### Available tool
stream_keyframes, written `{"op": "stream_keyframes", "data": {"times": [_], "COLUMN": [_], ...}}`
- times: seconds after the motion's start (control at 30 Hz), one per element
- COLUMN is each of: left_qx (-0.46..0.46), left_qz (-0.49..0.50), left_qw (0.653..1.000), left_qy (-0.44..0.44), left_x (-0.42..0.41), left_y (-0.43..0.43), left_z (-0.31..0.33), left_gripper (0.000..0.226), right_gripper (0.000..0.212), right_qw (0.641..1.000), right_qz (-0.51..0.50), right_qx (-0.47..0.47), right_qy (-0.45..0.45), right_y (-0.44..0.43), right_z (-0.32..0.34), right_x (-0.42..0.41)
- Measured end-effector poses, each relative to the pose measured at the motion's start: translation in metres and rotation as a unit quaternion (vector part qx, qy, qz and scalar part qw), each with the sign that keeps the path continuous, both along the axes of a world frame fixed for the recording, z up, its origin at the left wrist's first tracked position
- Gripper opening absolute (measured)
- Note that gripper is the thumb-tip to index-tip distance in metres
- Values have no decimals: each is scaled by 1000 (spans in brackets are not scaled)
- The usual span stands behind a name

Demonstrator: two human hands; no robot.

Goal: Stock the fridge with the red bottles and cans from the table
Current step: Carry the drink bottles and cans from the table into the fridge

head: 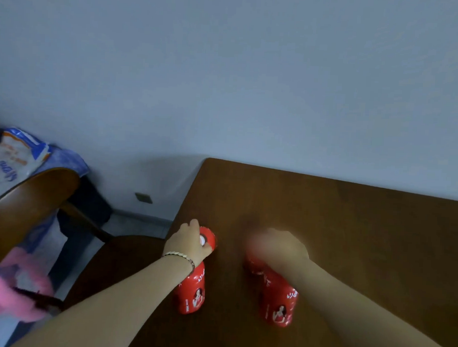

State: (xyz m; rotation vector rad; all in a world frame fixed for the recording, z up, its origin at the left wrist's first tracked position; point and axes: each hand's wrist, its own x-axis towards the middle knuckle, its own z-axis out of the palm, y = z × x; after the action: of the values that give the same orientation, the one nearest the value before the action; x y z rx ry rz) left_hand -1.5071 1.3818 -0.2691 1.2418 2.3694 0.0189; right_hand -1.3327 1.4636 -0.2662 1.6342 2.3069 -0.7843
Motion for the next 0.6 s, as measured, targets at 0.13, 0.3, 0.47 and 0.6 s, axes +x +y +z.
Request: {"op": "stream_keyframes", "data": {"times": [0.13,0.3,0.47,0.6], "left_qx": [16,99,122,116], "left_qz": [29,123,223,314], "left_qw": [999,987,967,942], "left_qy": [23,34,35,32], "left_x": [46,117,175,210], "left_y": [-45,-116,-204,-295], "left_z": [36,89,125,140], "left_gripper": [48,38,44,38], "right_gripper": [34,40,35,30], "right_qw": [993,954,911,854], "right_qz": [113,261,374,492], "right_qx": [44,145,171,162], "right_qy": [-13,1,40,50], "right_y": [-23,-66,-134,-210], "right_z": [41,106,151,172], "right_x": [34,67,84,83]}}
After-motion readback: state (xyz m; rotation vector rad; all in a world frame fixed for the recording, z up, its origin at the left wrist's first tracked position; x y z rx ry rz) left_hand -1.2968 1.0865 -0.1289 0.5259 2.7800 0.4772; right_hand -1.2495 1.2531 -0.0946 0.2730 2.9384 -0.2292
